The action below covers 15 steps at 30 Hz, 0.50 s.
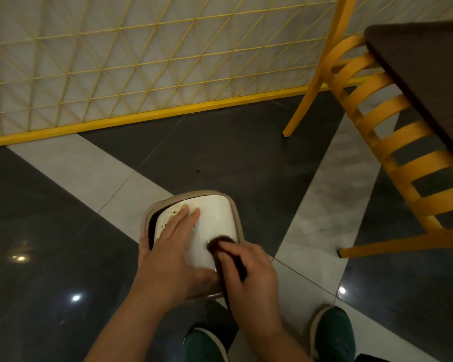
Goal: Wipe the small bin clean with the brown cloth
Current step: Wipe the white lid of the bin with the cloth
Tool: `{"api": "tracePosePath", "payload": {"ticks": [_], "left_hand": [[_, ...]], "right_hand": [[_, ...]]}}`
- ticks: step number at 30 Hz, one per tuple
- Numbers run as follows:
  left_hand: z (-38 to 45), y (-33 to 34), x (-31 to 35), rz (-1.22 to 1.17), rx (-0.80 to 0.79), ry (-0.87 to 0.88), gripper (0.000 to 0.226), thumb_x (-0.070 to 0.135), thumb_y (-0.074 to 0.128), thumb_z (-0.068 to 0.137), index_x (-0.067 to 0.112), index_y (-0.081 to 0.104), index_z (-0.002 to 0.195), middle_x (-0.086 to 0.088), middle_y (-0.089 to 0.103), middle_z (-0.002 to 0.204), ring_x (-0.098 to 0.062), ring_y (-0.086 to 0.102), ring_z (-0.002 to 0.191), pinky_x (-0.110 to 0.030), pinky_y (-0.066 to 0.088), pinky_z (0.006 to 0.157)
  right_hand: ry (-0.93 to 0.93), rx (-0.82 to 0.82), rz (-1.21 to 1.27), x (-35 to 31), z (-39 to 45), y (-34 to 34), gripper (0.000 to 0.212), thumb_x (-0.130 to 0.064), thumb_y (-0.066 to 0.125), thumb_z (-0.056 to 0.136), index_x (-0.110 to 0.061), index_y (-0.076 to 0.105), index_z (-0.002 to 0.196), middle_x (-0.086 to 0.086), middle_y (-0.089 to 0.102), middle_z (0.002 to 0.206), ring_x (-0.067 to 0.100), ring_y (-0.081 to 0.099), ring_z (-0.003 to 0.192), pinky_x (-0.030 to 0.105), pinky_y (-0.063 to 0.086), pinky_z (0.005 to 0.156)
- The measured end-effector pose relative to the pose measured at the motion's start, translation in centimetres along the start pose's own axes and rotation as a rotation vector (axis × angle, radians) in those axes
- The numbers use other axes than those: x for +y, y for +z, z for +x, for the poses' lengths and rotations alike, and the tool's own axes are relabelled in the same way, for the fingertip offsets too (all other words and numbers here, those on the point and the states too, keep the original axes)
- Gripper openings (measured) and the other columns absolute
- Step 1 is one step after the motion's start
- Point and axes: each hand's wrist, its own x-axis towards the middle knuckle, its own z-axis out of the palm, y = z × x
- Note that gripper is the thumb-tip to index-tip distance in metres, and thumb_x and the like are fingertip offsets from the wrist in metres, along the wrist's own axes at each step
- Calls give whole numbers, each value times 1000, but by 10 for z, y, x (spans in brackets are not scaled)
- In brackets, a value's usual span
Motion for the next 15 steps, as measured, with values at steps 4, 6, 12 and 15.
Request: {"api": "tracePosePath", "payload": {"ticks": [4, 6, 12, 15], "left_hand": [[-2, -2, -1, 6, -13, 17, 111, 53, 76, 65, 49, -1, 146, 29, -10, 154, 10, -9, 135, -42, -21, 111], [-3, -7, -3, 57, -32, 22, 112, 53, 75, 67, 49, -6, 145, 27, -15, 154, 4, -15, 140, -45, -26, 107], [-12, -21, -6, 316, -7, -24, 116, 60, 67, 73, 43, -23, 143, 15, -26, 156, -15, -31, 141, -51, -28, 103], [-20, -23, -9, 436, 28, -80, 112, 61, 66, 72, 39, -14, 148, 13, -9, 160, -14, -12, 147, -56, -20, 109]], "right_hand": [[201, 15, 186, -5, 36, 5, 16, -32, 59, 91, -46, 62, 98, -26, 56, 101, -8, 54, 96, 9, 43, 83], [331, 6, 231, 5, 35, 9, 15, -33, 57, 92, -47, 59, 96, -22, 58, 105, -4, 55, 97, 17, 48, 86], [410, -42, 136, 42, -13, 16, 16, -27, 62, 90, -42, 63, 96, -17, 64, 99, -2, 58, 93, 26, 51, 91], [421, -54, 195, 37, -28, 18, 20, -24, 66, 87, -43, 64, 92, -18, 65, 98, -4, 59, 93, 18, 50, 88]]}}
